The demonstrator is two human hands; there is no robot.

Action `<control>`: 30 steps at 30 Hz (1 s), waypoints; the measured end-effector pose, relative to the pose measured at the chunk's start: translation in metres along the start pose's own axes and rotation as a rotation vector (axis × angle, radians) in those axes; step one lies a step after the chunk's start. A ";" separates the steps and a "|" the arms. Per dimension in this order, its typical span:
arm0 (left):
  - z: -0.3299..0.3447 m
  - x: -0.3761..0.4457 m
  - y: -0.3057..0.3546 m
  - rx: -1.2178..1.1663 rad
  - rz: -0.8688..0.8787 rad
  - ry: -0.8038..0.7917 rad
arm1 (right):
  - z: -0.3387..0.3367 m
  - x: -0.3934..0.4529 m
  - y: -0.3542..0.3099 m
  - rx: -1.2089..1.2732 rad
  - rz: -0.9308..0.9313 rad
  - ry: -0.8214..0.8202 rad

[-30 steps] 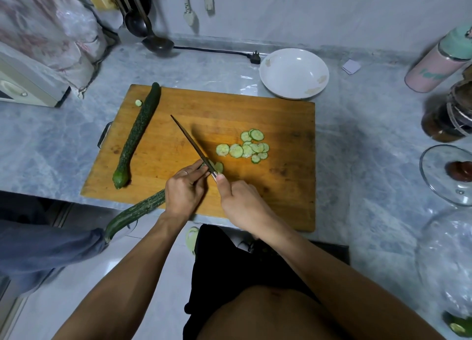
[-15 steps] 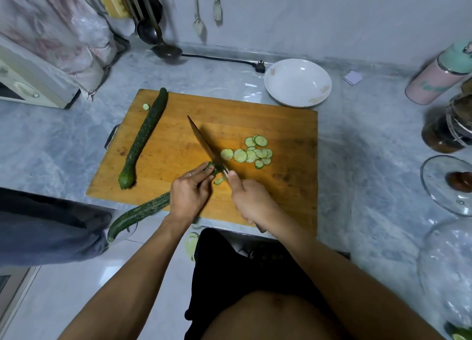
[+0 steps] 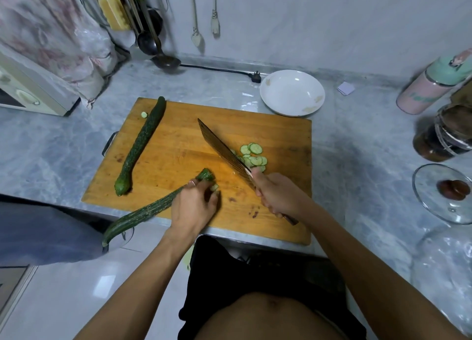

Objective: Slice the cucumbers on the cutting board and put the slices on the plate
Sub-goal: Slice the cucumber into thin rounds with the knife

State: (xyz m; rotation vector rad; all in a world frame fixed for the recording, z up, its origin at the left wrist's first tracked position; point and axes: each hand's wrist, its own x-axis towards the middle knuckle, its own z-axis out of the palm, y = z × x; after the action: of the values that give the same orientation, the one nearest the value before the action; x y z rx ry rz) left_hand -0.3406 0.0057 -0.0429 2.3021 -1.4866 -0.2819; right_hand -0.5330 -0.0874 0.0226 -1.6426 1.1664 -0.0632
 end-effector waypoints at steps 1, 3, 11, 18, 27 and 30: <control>0.002 -0.001 0.005 0.001 -0.024 -0.034 | -0.001 -0.002 0.000 -0.005 0.001 -0.001; 0.007 -0.001 0.016 -0.067 -0.013 -0.043 | -0.001 -0.006 0.000 -0.023 -0.014 -0.005; 0.022 0.033 0.056 -0.376 -0.055 -0.011 | -0.020 -0.022 0.006 -0.154 -0.117 0.122; 0.018 0.031 0.046 -0.394 -0.030 0.027 | -0.026 -0.020 0.021 -0.240 -0.181 0.236; -0.005 0.021 0.026 -0.400 0.140 0.365 | -0.020 -0.019 0.038 -0.544 -0.196 0.297; -0.014 0.024 0.032 -0.314 0.431 0.283 | -0.018 -0.018 0.041 -0.651 -0.202 0.281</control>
State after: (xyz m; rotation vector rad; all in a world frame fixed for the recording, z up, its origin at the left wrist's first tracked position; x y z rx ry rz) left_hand -0.3519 -0.0249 -0.0154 1.6529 -1.6081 -0.0579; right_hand -0.5789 -0.0855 0.0076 -2.3860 1.3080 -0.0460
